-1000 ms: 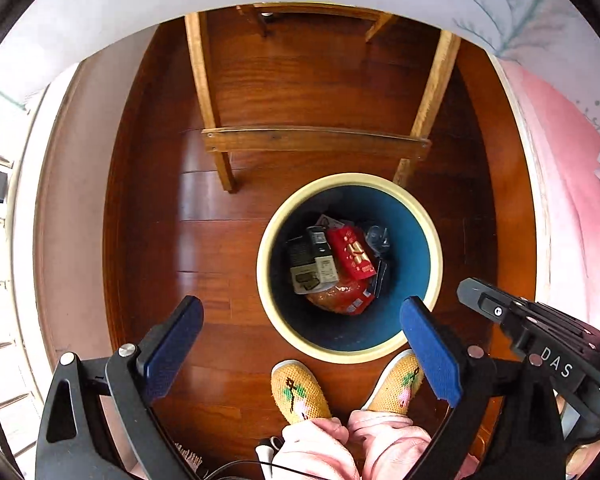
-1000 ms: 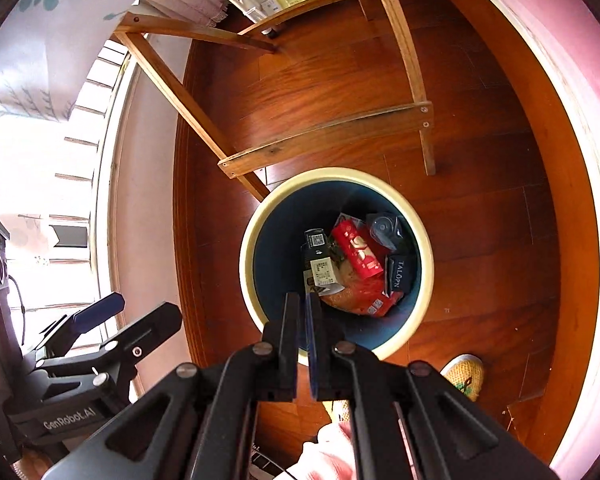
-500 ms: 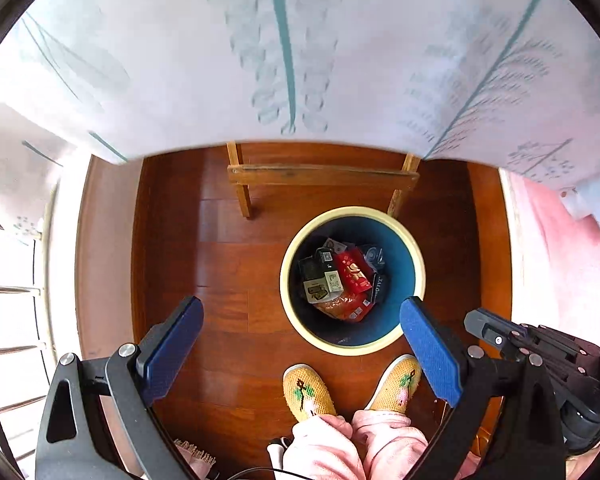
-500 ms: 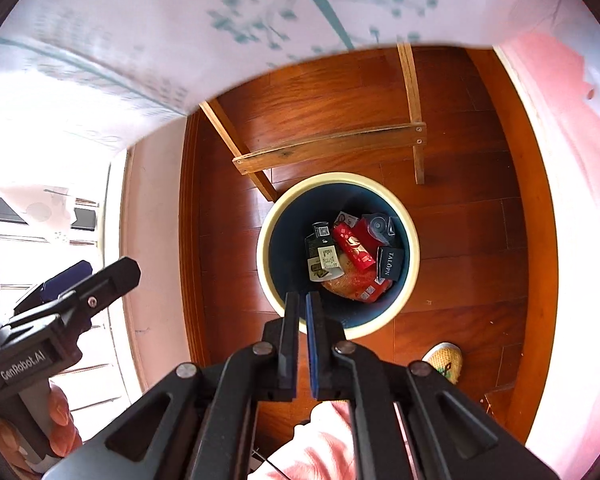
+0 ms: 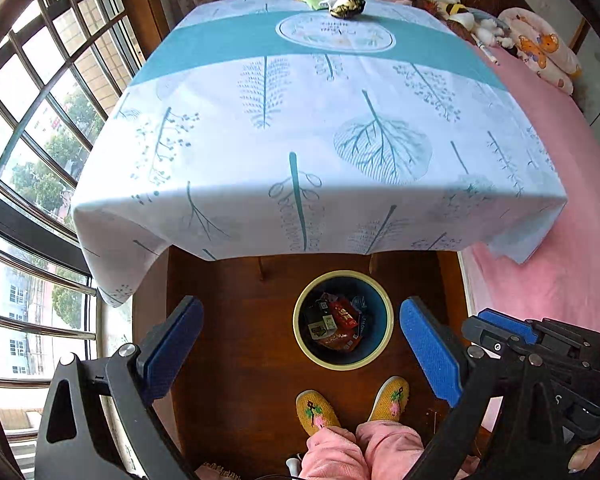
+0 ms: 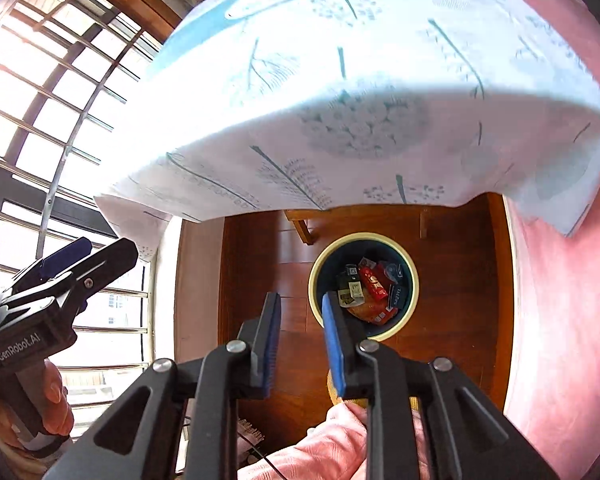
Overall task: Collect trash
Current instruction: 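Raise both tools back toward the table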
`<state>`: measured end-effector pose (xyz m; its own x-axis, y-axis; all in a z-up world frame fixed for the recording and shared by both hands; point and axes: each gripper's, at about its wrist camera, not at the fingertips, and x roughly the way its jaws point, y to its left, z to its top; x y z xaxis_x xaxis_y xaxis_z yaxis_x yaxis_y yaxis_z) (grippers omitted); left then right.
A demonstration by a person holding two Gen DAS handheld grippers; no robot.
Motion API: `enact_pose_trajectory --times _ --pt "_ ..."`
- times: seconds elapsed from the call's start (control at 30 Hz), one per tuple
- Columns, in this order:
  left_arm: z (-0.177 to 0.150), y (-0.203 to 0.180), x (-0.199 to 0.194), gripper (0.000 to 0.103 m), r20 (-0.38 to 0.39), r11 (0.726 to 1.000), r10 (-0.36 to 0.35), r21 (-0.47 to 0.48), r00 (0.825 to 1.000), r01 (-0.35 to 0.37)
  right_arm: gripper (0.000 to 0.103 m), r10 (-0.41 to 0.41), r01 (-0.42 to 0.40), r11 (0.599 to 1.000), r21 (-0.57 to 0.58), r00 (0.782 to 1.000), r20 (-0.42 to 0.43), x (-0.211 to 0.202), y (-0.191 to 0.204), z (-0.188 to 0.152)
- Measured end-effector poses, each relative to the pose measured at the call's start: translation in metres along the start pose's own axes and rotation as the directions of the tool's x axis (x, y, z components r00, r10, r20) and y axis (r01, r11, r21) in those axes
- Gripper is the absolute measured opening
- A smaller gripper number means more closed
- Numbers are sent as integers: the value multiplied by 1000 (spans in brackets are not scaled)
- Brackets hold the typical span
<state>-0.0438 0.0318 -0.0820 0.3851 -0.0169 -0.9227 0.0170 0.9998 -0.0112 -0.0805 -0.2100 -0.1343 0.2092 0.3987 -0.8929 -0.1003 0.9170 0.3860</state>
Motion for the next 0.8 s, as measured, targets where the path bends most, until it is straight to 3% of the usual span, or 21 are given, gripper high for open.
enact_pose_trajectory --times 0.07,0.3,0.43,0.63,0.8 --pt "5 5 -21 98 27 1000 -1 1 1000 1 30 -3 3 1000 -19 1000 22 -19 13 3" --pt "21 12 -78 98 133 1000 0 20 991 -2 33 -19 28 996 -84 993 113 -73 48 18" --pt "26 12 -105 98 194 999 -10 37 981 3 40 -33 54 992 -113 984 177 -98 62 28" --pt "36 9 -129 98 272 997 -12 81 962 -11 45 -46 83 988 -128 962 268 -127 77 48" --pt "50 11 -135 98 310 996 -4 82 951 -23 47 -49 96 984 -147 954 296 -137 84 63"
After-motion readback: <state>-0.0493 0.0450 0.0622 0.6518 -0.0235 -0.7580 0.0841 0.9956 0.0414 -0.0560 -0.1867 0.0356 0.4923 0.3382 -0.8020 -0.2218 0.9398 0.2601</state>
